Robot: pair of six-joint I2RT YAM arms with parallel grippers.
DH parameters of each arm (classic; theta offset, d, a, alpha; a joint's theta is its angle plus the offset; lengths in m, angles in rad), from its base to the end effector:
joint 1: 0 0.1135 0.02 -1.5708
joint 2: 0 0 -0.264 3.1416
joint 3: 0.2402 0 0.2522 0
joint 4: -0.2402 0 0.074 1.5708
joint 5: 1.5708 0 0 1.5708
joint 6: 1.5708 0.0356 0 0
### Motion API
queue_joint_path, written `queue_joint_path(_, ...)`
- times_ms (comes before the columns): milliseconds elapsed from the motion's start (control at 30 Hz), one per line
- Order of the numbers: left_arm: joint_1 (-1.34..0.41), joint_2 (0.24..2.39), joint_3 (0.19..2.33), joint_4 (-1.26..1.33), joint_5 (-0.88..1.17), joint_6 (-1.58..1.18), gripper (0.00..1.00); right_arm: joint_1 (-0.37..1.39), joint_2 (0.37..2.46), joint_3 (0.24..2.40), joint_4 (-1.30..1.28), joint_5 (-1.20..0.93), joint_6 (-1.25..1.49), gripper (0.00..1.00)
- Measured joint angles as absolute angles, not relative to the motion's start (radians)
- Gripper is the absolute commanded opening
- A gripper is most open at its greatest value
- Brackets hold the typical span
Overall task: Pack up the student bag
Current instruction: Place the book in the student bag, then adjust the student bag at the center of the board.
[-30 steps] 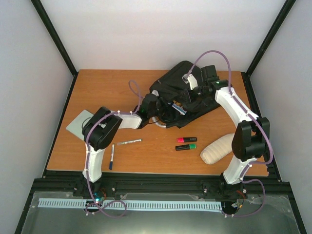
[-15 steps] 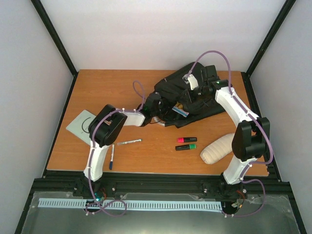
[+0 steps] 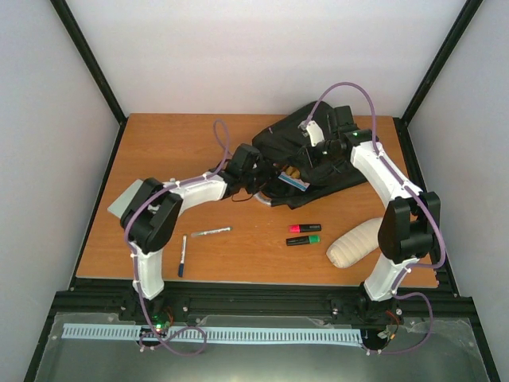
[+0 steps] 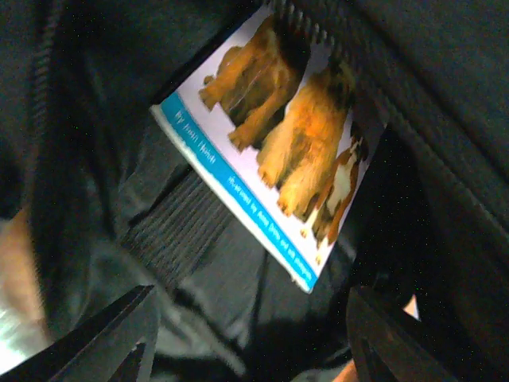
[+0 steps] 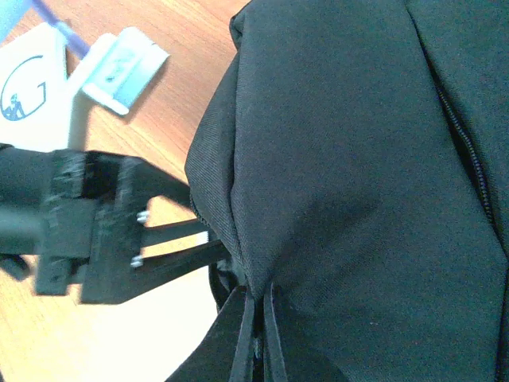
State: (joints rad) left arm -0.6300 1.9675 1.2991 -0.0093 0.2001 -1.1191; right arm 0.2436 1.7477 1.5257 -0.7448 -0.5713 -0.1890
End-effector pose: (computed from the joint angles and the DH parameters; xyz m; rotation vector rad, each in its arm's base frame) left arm 0.3483 -0.2627 0.1840 -0.4887 2.4547 -1.0794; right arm 0.3619 0.1098 0.2924 -0.7474 2.3532 0.7427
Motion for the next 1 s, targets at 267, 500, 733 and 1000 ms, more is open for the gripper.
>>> queue_joint_path(267, -0.624, 1.757, 1.115, -0.084, 0.122, -0.997, 0.69, 0.244, 1.736, 1.518, -0.746, -0.561, -0.208, 0.03)
queue_joint_path(500, -0.588, 1.769, 1.092, -0.075, 0.085, -0.925, 0.67, 0.242, 1.692, 1.491, -0.770, -0.561, -0.233, 0.03)
queue_joint_path(733, -0.559, 1.861, 1.098, 0.026, 0.100, -0.889, 0.61, 0.242, 1.667, 1.469, -0.791, -0.565, -0.254, 0.03)
queue_joint_path(1000, -0.554, 1.964, 1.139, 0.089, 0.107, -0.895, 0.10, 0.242, 1.664, 1.456, -0.796, -0.584, -0.265, 0.03)
